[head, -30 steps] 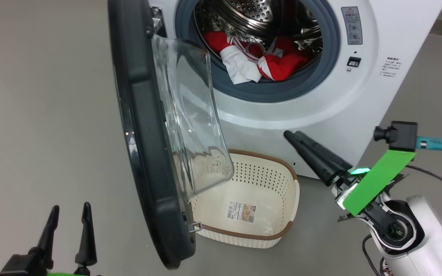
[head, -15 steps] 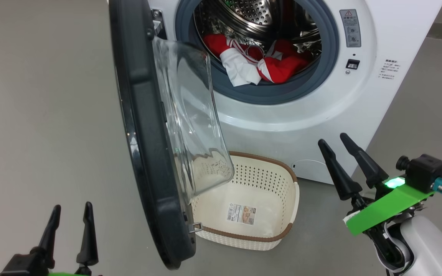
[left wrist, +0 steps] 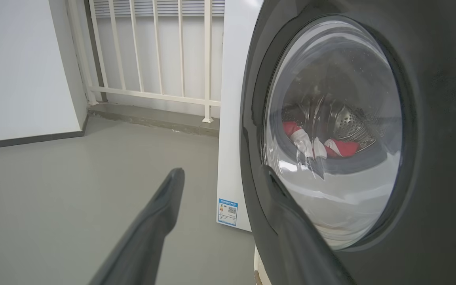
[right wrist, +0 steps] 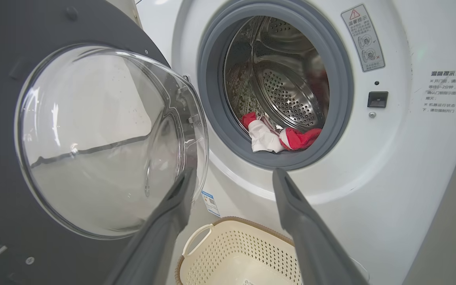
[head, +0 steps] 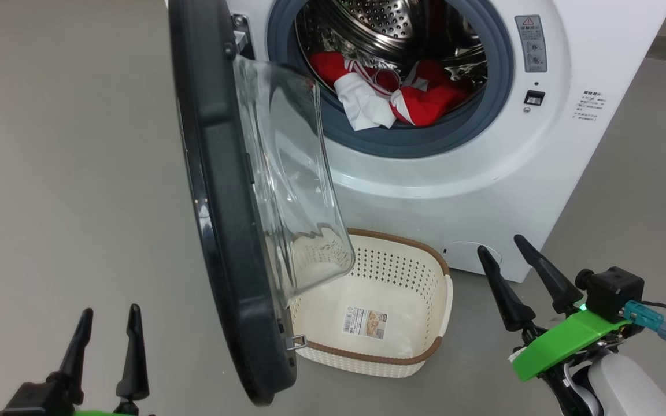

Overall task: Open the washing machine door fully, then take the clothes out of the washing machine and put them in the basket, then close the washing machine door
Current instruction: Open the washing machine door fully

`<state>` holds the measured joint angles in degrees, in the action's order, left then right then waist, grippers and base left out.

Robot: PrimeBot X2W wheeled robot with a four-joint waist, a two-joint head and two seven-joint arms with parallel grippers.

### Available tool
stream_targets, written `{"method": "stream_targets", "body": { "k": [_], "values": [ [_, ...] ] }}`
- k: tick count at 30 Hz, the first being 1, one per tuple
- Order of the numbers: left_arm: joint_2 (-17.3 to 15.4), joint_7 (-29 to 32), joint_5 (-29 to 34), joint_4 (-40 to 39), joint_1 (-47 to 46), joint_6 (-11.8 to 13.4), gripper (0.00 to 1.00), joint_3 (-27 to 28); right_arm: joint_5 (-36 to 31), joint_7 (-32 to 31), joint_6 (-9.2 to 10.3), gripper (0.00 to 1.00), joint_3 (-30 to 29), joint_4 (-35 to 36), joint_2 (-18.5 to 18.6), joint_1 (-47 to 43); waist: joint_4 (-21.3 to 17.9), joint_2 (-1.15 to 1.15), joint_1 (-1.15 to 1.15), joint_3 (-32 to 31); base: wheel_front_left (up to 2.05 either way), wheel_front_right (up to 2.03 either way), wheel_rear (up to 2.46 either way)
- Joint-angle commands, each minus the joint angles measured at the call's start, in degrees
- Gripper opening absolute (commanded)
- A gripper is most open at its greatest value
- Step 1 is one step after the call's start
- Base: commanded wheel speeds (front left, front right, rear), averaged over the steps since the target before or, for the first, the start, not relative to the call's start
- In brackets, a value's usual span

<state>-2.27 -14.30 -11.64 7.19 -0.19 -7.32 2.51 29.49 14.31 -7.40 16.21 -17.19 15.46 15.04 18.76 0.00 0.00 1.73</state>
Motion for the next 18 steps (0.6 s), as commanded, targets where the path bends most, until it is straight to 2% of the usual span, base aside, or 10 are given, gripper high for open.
{"method": "stream_targets", "body": {
  "k": [1, 18],
  "values": [
    [-1.31, -0.7, 0.79, -1.78, -0.56, -0.17, 1.0, 1.87, -1.14, 0.67, -0.09, 1.0, 0.32, 1.42, -0.14, -0.09, 0.0, 0.0, 0.0, 0.04, 0.0, 0.0, 0.0],
    [-0.92, -0.7, 0.67, -2.11, -0.53, -0.17, 1.0, 2.6, -4.26, 0.68, -0.09, 1.0, -0.97, 1.18, -1.63, -0.9, 0.22, 0.0, 0.0, 0.18, 0.0, 0.0, 0.0]
  ]
}}
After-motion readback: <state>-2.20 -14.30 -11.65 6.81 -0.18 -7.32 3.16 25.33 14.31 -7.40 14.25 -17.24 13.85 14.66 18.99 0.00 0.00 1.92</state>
